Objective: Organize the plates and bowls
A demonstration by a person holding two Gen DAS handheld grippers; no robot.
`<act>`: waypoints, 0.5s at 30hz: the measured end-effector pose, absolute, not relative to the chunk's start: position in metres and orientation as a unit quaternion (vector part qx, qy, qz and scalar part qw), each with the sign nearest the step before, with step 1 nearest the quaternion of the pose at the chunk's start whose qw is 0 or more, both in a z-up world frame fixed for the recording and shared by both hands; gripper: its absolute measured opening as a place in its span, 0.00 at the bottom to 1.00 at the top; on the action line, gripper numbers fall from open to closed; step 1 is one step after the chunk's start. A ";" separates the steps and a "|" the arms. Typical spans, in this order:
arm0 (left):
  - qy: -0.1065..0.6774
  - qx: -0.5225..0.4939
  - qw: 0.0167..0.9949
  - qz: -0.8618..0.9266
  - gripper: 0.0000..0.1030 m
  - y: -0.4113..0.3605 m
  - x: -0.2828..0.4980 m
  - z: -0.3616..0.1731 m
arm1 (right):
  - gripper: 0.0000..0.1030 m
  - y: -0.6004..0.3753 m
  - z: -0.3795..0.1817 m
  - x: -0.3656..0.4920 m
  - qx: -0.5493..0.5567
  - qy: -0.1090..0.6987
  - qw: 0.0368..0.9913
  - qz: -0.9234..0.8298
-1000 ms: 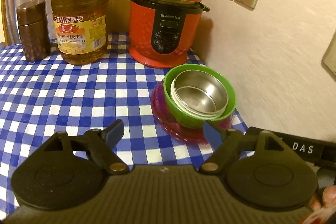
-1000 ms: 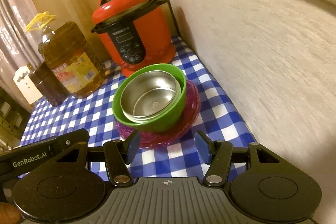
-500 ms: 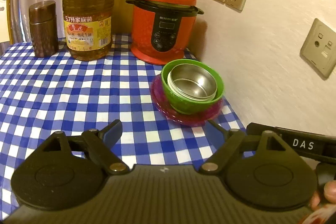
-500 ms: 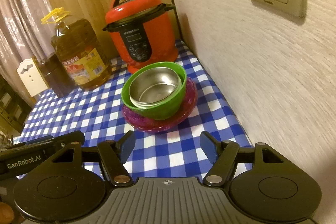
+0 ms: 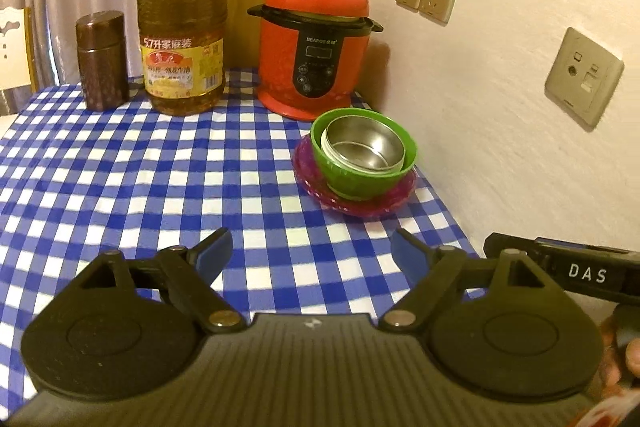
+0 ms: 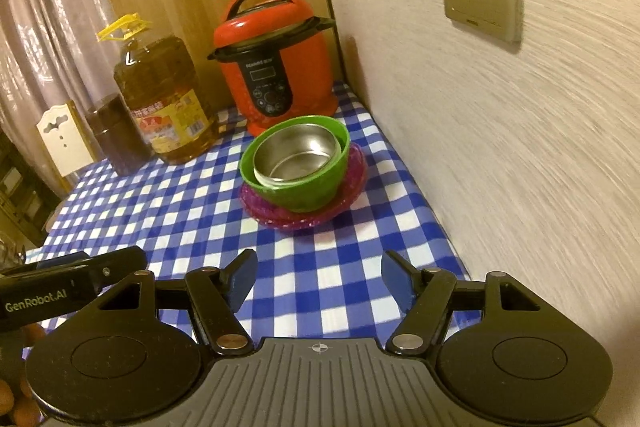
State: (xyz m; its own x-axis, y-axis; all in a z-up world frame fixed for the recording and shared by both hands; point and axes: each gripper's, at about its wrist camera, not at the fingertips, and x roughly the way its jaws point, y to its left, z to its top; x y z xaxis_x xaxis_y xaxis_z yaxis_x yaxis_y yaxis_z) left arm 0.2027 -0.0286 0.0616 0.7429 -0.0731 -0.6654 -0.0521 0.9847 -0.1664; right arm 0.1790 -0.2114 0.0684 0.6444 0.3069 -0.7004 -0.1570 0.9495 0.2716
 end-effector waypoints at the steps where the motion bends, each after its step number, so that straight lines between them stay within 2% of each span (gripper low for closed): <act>1: 0.359 -0.086 0.929 -0.004 0.82 -0.029 0.199 0.062 | 0.66 -0.211 0.069 0.175 0.092 0.402 0.902 0.129; 15: 0.366 -0.102 0.925 0.013 0.83 -0.032 0.147 0.066 | 0.66 -0.212 0.087 0.126 0.095 0.400 0.902 0.129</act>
State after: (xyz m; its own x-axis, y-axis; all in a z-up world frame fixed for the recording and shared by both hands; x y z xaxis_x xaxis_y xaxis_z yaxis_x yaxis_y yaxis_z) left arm 0.1469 -0.0323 0.0657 0.7321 -0.0512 -0.6793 -0.0978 0.9789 -0.1792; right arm 0.1261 -0.2118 0.0875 0.6466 0.3095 -0.6972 -0.1575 0.9485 0.2750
